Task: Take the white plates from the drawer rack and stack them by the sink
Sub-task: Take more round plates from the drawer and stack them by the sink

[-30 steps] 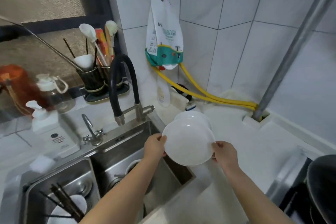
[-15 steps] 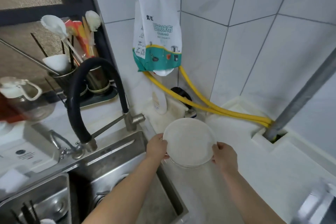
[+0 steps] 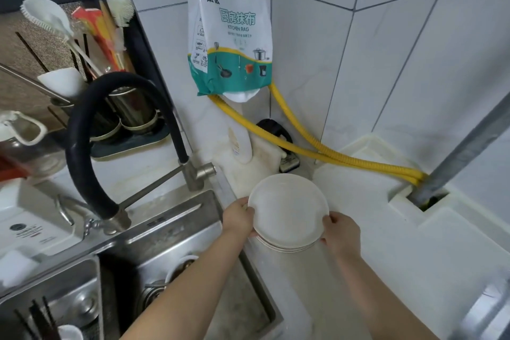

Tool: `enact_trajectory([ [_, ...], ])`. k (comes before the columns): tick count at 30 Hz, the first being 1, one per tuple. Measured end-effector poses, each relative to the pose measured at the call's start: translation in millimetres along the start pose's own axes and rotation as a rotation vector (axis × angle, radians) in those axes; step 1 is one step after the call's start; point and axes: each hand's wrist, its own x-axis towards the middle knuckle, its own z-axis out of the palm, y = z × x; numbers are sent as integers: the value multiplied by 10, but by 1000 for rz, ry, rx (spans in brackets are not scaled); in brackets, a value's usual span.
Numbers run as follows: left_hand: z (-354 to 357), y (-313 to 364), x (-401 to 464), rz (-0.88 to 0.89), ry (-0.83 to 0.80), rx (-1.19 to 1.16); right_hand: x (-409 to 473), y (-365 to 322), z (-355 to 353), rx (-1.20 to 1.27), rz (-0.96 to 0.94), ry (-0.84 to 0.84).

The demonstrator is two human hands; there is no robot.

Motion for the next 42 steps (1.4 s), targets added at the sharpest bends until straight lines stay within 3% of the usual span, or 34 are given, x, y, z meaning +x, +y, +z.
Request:
enact_trajectory([
  [11, -24, -163, 93, 14, -19, 17, 85, 66, 70, -121, -74, 16],
  [18, -182, -241, -32, 162, -46, 352, 15, 65, 121, -263, -65, -4],
  [23, -379, -462, -245, 232, -87, 574, -220, 134, 159, -228, -61, -22],
  [27, -609, -696, -527, 295, -139, 683, -575, 235, 214, -237, -106, -35],
  [32, -1052, -1076, -969, 269, -172, 755, -1165, 362, 392, -420, -216, -143],
  [42, -2241, -2057, -2086, 176, -4, 660, -2763, 571, 987, -532, -393, -349],
])
